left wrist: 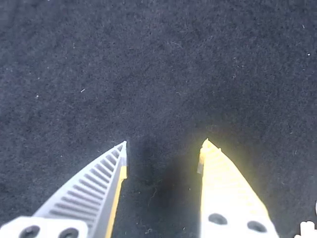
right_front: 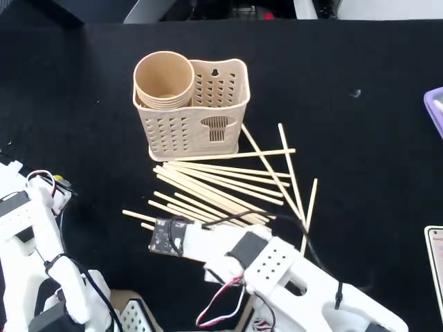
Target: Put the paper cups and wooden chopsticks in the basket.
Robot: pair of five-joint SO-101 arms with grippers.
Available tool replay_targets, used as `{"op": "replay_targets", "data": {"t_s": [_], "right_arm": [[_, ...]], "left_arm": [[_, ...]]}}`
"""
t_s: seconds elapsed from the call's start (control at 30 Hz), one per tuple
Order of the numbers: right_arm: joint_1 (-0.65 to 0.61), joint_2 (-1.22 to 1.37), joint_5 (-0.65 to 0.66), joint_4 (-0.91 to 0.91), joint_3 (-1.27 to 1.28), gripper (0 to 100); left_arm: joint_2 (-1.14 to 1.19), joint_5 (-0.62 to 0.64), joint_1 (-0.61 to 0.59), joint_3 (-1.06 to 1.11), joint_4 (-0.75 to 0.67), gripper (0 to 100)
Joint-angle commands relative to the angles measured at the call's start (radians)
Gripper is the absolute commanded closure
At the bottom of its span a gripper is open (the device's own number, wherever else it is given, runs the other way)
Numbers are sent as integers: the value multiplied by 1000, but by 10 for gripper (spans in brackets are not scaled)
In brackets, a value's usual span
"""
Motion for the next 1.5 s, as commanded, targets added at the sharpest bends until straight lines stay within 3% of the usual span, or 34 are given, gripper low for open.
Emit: {"op": "replay_targets", "data": {"t_s": [0.0, 0.4, 0.57, 0.83, 0.97, 1.23, 1.33, 1.47], "right_arm": [[-34, -8, -44, -14, -18, 812], [-26, -2, -49, -23, -10, 815], [-26, 147, -52, -74, -25, 815], [-32, 344, -86, -115, -114, 910], [-28, 315, -87, -115, -114, 991], [-25, 147, -81, -28, -133, 988], [32, 33, -80, 41, -182, 988], [196, -139, -31, 77, -272, 988]], "left_arm": [[-23, -3, 2, -31, -14, 770], [-23, -3, 2, -31, -9, 770], [-23, -3, 2, -31, -9, 770], [-23, -3, 1, -31, -9, 770], [-23, -3, 1, -31, -9, 770], [-23, -3, 1, -31, -9, 770], [-23, -3, 1, -31, -9, 770], [-23, -3, 1, -31, -11, 770]]}}
